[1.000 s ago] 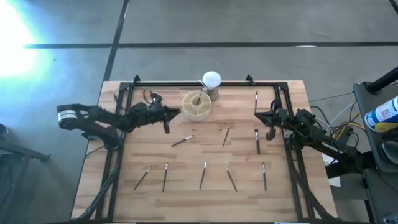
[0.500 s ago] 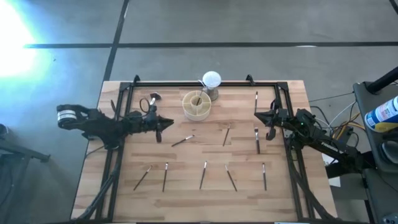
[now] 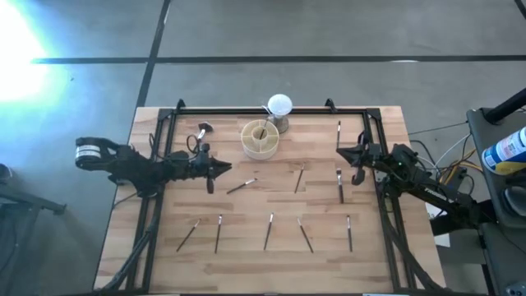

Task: Put items in baskets/containers
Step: Put the black blush brush into the white organizer

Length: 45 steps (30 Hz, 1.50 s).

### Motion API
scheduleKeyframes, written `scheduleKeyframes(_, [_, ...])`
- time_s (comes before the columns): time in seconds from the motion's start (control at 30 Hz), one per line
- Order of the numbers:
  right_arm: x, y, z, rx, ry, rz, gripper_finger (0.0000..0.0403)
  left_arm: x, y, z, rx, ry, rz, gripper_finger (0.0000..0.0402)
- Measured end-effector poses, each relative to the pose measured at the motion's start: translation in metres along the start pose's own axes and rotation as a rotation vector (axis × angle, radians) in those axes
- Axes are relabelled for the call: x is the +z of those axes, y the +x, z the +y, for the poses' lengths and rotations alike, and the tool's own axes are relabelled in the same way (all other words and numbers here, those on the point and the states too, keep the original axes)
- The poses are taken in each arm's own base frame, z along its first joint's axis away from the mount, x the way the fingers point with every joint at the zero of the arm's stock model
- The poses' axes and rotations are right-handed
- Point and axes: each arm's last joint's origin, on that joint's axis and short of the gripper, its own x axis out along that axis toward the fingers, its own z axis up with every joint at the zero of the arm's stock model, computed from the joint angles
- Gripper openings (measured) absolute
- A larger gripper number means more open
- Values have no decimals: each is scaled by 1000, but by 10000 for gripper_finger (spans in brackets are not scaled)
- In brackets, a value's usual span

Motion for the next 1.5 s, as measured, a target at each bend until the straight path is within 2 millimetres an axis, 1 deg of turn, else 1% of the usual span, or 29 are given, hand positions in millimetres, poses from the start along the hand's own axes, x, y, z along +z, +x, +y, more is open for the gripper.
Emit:
scheduleKeyframes(0.37, [13,-1,1,4,-32,-133,8,-1,0,-2,8,-12,4,43])
scheduleKeyframes(0.53, [14,-1,1,12,71,-139,8,-1,0,-3,6,-12,7,43])
scheduleKeyframes(0.63, [14,-1,1,13,86,-142,8,-1,0,-3,4,-12,11,43])
scheduleKeyframes(0.83, [9,2,0,7,98,-89,8,-5,0,-3,7,-28,43,43])
scheduleKeyframes(1.0, [2,8,-3,-27,146,-9,8,-4,1,-3,8,-28,48,43])
scheduleKeyframes(1.17, [-11,15,-5,-85,215,117,8,-2,3,-3,7,-16,41,43])
scheduleKeyframes(1.3, [-17,20,-4,-180,267,302,8,-1,4,-3,8,-15,37,43])
scheduleKeyframes(1.5, [-12,26,3,-331,349,578,8,0,5,-3,12,-8,33,43])
